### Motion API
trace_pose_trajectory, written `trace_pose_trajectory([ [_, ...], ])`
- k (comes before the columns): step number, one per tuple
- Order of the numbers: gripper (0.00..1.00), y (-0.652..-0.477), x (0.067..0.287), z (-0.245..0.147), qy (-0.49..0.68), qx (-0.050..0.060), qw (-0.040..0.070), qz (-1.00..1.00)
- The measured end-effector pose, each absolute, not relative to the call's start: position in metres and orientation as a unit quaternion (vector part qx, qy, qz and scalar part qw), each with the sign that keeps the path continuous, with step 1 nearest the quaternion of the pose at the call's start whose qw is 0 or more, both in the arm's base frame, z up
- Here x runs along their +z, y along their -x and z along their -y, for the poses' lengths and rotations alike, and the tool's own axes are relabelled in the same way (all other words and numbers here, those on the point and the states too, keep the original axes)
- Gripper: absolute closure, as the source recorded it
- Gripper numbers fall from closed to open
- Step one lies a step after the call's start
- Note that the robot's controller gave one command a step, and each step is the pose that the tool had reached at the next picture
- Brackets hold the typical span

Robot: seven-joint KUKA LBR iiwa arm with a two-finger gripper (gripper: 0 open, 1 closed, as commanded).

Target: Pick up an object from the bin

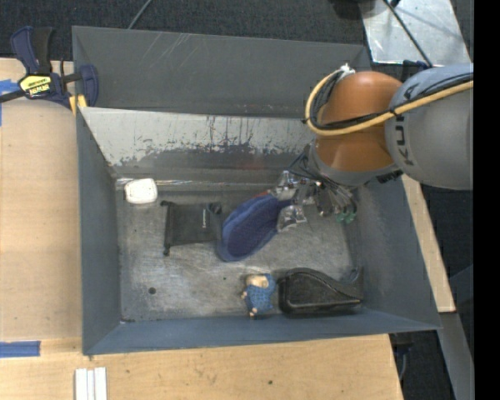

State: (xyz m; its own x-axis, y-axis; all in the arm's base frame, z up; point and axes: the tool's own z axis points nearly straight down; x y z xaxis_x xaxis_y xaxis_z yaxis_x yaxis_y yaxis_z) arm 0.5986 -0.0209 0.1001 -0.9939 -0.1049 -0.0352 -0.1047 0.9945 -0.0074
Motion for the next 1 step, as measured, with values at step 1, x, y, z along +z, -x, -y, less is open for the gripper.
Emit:
trace_pose_trajectory([
  [1,1.00,-0.6145,0.2370,0.0177,0.051,-0.001,0.007,-0.999],
])
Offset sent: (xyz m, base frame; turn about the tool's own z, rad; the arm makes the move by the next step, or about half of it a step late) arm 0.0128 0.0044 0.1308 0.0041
